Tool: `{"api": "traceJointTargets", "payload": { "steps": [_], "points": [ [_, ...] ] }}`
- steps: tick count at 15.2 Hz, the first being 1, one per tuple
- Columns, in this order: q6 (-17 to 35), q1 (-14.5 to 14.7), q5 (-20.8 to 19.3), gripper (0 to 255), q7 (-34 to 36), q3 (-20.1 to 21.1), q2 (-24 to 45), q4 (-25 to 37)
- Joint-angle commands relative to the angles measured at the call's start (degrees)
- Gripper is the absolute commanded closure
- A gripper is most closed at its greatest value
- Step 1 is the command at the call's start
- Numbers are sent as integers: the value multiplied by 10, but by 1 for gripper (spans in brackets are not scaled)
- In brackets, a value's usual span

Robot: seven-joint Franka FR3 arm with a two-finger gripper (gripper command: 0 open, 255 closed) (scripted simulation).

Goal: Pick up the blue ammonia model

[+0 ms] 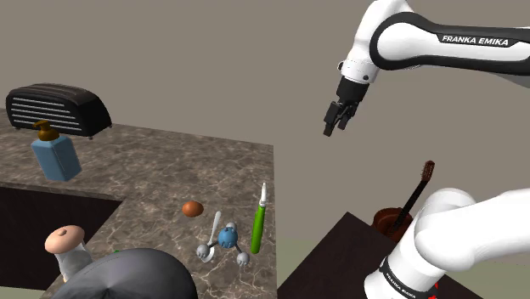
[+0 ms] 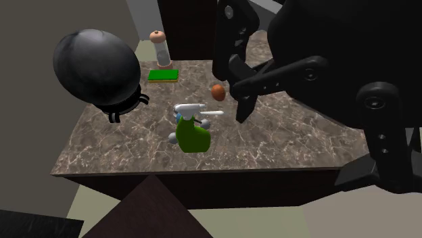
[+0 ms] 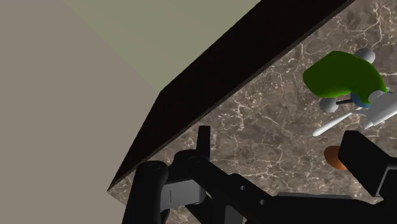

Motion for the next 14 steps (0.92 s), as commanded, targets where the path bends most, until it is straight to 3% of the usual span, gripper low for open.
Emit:
{"api": "traceJointTargets", "payload": {
  "steps": [1,14],
  "points": [
    [0,0,0,0,0,0,0,0],
    [194,37,72,0,100,70,166,-65]
  ]
}}
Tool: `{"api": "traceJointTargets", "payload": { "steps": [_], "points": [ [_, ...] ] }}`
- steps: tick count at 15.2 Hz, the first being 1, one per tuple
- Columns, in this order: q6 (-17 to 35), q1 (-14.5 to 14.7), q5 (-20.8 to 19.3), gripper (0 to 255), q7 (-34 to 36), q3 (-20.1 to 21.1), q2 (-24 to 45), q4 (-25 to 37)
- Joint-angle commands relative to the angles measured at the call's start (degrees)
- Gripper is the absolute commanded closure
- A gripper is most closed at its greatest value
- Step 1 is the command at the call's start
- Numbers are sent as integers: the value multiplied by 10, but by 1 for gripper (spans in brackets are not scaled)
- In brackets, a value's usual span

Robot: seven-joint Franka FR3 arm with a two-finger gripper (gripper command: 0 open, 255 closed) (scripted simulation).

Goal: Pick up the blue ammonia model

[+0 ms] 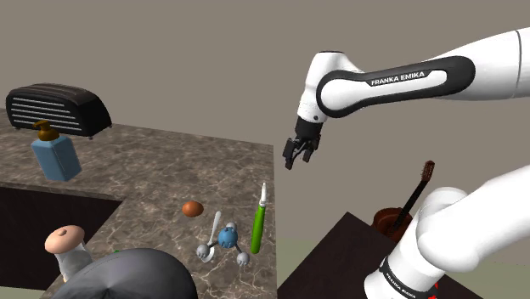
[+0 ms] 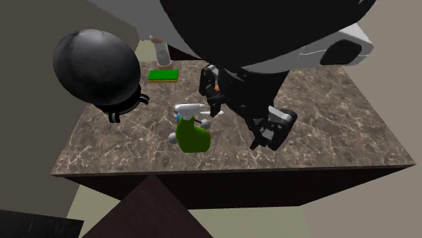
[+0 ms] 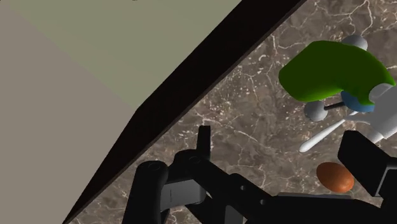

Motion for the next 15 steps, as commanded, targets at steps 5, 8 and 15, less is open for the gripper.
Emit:
{"api": "traceJointTargets", "payload": {
  "steps": [5,8,15],
  "points": [
    [90,19,29,0,43,32,115,12],
    [131,27,40,0,62,45,175,26],
    [212,48,54,0,106,71,324,81]
  ]
}}
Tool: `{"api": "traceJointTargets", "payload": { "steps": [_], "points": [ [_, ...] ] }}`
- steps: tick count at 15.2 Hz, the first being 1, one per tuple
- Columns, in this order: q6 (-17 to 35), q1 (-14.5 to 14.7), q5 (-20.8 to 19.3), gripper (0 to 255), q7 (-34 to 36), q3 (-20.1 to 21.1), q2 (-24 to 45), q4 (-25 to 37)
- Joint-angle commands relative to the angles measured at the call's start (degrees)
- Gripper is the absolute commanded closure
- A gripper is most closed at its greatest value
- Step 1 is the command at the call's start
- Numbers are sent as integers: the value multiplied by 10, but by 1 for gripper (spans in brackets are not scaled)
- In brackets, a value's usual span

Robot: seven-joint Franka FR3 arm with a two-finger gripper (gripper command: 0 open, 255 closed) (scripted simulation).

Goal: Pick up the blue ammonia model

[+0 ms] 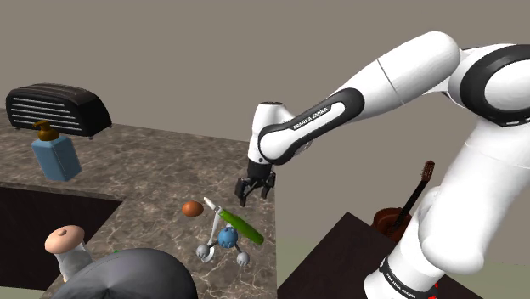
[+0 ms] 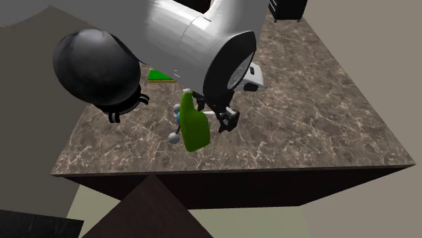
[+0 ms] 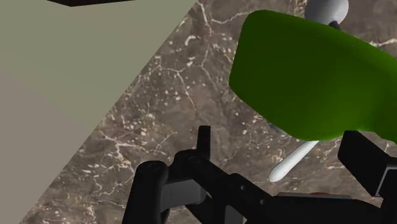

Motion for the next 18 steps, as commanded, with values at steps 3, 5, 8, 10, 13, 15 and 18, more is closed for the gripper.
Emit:
{"api": "traceJointTargets", "payload": {
  "steps": [3,5,8,10,13,15,18],
  "points": [
    [41,13,3,0,24,10,90,43],
    [57,21,3,0,36,13,134,69],
    [74,29,3,0,45,14,177,92],
    [87,30,2,0,44,14,190,93],
    [105,31,1,0,42,12,211,94],
    [115,32,0,0,40,12,222,95],
    [114,32,0,255,41,12,222,96]
  ]
}}
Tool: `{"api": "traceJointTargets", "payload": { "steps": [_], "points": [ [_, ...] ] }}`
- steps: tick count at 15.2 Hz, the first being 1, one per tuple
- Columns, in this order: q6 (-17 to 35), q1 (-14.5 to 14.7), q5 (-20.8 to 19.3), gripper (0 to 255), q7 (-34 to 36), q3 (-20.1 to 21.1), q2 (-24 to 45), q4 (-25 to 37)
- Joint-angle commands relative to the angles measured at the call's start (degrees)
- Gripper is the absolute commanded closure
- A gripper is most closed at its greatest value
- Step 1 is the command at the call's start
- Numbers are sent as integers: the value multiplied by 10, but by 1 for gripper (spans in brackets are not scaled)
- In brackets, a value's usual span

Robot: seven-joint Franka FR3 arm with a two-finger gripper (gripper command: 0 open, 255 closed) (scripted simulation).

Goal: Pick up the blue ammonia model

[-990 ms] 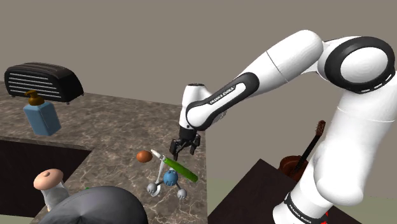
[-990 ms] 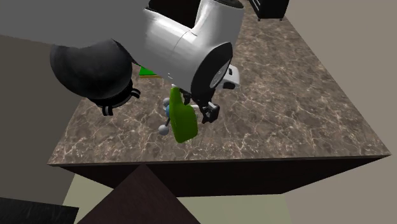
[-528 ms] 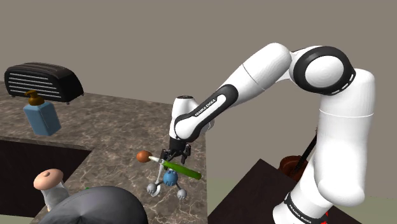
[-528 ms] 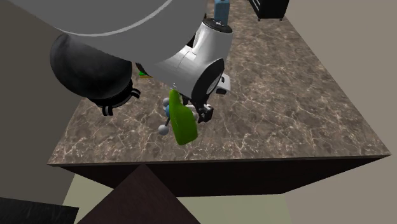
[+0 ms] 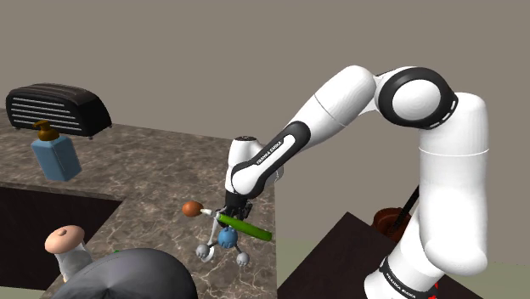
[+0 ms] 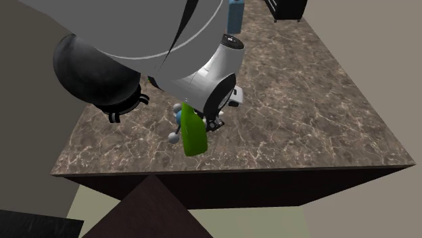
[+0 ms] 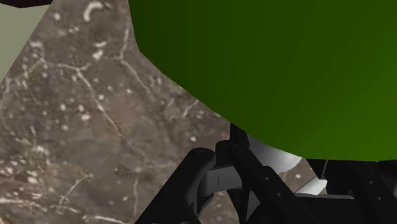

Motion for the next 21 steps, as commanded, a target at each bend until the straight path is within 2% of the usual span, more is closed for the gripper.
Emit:
{"api": "traceJointTargets", "payload": {
  "steps": [1,8,21],
  "points": [
    [0,0,0,255,0,0,1,0],
    [1,0,0,255,0,0,1,-1],
    [-83,-6,5,255,9,4,-85,-1]
  ]
}}
